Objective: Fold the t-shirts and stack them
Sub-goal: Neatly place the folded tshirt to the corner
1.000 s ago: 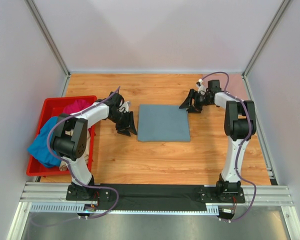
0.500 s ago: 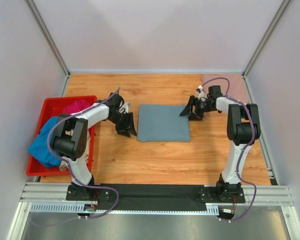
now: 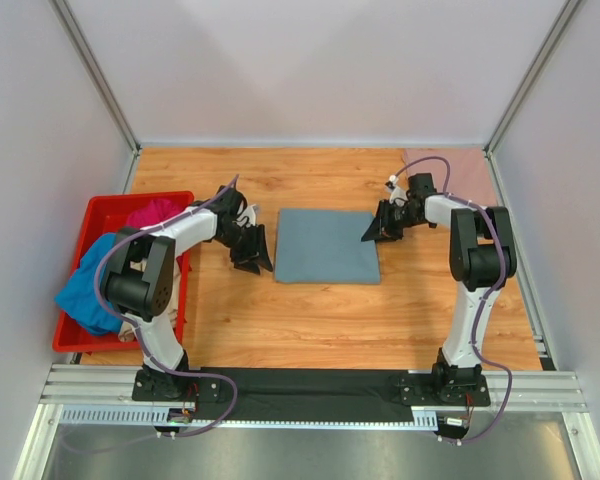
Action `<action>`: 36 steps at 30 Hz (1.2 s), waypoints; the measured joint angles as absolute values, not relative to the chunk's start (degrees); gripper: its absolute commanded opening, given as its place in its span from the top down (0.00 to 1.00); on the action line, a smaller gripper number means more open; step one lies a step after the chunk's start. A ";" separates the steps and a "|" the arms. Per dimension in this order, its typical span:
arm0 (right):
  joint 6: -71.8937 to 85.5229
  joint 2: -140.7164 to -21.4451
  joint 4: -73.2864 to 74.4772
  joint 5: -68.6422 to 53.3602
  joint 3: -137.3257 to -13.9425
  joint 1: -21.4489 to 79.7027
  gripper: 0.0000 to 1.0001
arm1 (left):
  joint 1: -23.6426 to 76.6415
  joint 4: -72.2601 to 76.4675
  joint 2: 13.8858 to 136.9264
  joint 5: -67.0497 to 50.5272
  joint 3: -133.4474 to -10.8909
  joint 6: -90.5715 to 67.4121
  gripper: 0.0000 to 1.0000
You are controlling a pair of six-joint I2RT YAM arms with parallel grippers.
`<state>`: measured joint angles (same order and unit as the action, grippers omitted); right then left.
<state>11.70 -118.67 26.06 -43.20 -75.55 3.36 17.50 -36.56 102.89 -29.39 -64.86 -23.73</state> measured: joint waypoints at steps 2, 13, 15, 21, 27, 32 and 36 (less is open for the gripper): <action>11.60 -118.67 26.41 -42.50 -75.42 3.36 0.98 | 16.99 -35.97 103.00 -29.36 -65.04 -24.25 0.50; 7.84 -118.91 40.14 -32.36 -91.92 2.79 1.00 | 15.99 -32.18 102.65 -29.47 -62.92 -26.76 0.51; 6.57 -119.26 43.22 -29.71 -98.08 2.39 1.00 | 15.99 -32.16 101.97 -29.45 -61.39 -26.81 0.52; 2.98 -124.70 52.66 -21.87 -116.33 1.13 1.00 | 15.99 -31.79 99.79 -29.47 -56.75 -27.51 0.52; -0.49 -132.11 61.17 -12.64 -130.26 -0.43 1.00 | 15.99 -31.86 96.79 -29.47 -53.41 -28.38 0.52; -2.70 -135.79 65.65 -6.42 -140.42 -2.96 1.00 | 16.47 -32.38 94.21 -29.26 -51.35 -28.93 0.51; -3.55 -135.79 67.94 -3.07 -146.67 -6.26 1.00 | 19.25 -33.87 93.27 -28.16 -51.33 -29.71 0.50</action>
